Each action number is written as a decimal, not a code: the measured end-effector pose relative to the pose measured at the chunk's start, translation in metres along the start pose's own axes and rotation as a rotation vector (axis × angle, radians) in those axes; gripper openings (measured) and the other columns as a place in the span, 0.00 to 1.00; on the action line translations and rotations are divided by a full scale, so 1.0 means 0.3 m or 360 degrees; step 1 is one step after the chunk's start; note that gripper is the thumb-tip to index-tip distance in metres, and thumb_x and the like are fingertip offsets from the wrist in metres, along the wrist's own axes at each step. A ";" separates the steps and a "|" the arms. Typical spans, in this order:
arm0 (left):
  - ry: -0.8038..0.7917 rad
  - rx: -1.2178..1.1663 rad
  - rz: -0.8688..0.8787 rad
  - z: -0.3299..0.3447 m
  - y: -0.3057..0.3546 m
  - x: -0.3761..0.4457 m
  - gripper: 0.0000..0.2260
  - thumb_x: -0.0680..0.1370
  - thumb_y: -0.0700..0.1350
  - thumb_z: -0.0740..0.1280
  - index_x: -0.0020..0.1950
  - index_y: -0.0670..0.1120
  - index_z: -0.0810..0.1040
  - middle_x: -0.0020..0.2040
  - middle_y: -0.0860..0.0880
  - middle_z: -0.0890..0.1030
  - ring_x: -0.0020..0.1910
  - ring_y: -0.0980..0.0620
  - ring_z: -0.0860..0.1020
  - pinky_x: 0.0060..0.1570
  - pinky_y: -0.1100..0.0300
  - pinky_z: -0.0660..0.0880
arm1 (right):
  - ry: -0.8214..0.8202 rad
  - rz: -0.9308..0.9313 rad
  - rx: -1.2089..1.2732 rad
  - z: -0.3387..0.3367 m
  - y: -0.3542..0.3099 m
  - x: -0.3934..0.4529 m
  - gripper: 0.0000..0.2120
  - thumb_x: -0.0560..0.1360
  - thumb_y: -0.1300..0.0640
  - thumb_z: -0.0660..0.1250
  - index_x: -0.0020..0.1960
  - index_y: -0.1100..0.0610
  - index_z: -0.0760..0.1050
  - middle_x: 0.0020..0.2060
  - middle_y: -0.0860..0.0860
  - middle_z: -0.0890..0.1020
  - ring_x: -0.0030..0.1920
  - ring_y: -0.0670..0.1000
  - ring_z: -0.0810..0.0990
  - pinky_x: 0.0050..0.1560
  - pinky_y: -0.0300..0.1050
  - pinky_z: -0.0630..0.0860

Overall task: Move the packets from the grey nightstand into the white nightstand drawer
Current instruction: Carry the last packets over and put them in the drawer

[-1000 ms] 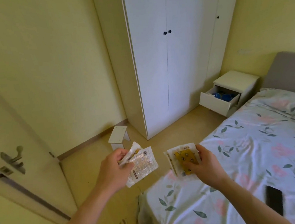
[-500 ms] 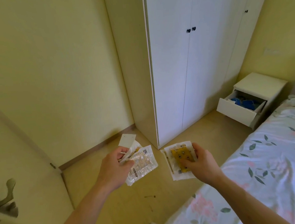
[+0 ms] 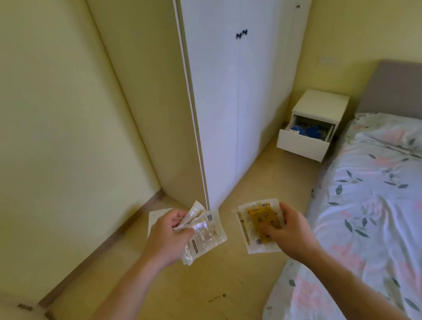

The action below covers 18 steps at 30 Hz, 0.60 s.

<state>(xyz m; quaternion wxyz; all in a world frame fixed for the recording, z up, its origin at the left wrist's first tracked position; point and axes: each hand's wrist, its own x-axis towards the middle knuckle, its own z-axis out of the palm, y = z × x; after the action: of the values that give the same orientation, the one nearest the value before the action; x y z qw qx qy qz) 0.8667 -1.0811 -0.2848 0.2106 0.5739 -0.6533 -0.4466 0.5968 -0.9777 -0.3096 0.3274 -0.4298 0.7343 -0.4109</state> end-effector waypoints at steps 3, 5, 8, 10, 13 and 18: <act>-0.0118 -0.0011 0.0063 0.023 0.016 0.121 0.12 0.74 0.44 0.73 0.52 0.58 0.78 0.57 0.55 0.83 0.50 0.55 0.82 0.38 0.61 0.73 | 0.0135 0.0075 0.0015 -0.011 -0.001 0.032 0.12 0.75 0.58 0.76 0.54 0.48 0.77 0.45 0.43 0.86 0.41 0.39 0.85 0.36 0.35 0.80; -0.0207 0.0004 0.0121 0.051 0.048 0.199 0.12 0.74 0.43 0.74 0.52 0.57 0.79 0.57 0.54 0.83 0.49 0.58 0.81 0.38 0.66 0.72 | 0.0215 0.0130 0.0027 -0.034 0.003 0.060 0.12 0.75 0.58 0.76 0.54 0.47 0.78 0.44 0.43 0.86 0.41 0.38 0.85 0.36 0.34 0.79; -0.0334 0.0026 0.0191 0.098 0.114 0.320 0.11 0.76 0.43 0.73 0.54 0.56 0.79 0.57 0.55 0.83 0.43 0.61 0.83 0.37 0.67 0.75 | 0.0320 0.0202 0.0043 -0.081 0.024 0.129 0.14 0.75 0.59 0.76 0.55 0.46 0.77 0.46 0.43 0.85 0.42 0.39 0.84 0.35 0.32 0.78; -0.0368 0.0056 0.0244 0.125 0.163 0.407 0.11 0.76 0.43 0.72 0.55 0.56 0.78 0.53 0.57 0.84 0.39 0.61 0.83 0.40 0.61 0.77 | 0.0385 0.0231 0.0052 -0.108 0.039 0.203 0.14 0.75 0.59 0.75 0.56 0.46 0.77 0.47 0.43 0.85 0.44 0.40 0.84 0.35 0.32 0.77; -0.0393 0.0087 0.0293 0.168 0.244 0.556 0.11 0.77 0.42 0.72 0.55 0.55 0.78 0.47 0.61 0.81 0.37 0.66 0.81 0.41 0.63 0.77 | 0.0450 0.0272 0.0128 -0.139 0.068 0.353 0.13 0.75 0.59 0.75 0.55 0.47 0.78 0.46 0.44 0.86 0.45 0.42 0.85 0.38 0.34 0.79; -0.0398 0.0084 0.0278 0.270 0.396 0.866 0.10 0.76 0.40 0.72 0.51 0.55 0.79 0.46 0.56 0.86 0.37 0.58 0.83 0.37 0.59 0.76 | 0.0474 0.0329 0.0195 -0.207 0.105 0.652 0.12 0.74 0.58 0.76 0.54 0.46 0.79 0.44 0.43 0.87 0.43 0.41 0.86 0.43 0.42 0.84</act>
<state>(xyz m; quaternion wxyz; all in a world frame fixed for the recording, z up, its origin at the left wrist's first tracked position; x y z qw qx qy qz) 0.6706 -1.3040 -0.2898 0.1505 0.4601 -0.7333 -0.4774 0.4521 -1.1245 -0.3347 0.2810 -0.2657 0.7885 -0.4781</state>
